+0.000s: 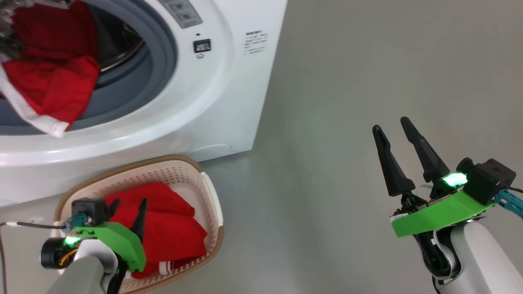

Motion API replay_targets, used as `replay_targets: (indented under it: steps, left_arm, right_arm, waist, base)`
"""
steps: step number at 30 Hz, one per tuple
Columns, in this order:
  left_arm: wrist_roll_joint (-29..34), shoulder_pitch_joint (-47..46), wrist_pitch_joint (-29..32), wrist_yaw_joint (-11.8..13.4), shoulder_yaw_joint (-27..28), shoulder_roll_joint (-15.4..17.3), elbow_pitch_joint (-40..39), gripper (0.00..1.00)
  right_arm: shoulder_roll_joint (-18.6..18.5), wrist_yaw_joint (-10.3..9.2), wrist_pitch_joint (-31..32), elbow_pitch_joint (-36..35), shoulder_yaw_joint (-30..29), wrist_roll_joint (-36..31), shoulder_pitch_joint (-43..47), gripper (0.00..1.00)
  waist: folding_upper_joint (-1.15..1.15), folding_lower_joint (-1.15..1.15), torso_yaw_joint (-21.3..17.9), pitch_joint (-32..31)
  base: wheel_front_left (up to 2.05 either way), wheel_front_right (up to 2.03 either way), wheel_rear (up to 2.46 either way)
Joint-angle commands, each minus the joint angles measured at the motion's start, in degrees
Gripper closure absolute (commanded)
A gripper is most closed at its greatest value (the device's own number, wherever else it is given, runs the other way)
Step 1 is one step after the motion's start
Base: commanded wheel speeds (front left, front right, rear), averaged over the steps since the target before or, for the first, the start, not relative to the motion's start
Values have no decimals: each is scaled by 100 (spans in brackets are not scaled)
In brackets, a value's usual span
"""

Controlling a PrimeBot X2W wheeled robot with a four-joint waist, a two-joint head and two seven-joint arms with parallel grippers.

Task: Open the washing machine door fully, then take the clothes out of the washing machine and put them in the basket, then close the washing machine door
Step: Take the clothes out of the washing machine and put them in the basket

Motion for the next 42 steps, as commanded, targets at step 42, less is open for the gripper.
replay_targets:
  steps: [42]
  left_arm:
    - [1680, 2560, -71, 499, 2654, 318, -4675, 0]
  right_arm:
    - [-361, 9, -27, 18, -262, -18, 827, 0]
  waist:
    - [0, 0, 1090, -1483]
  base:
    - [0, 0, 0]
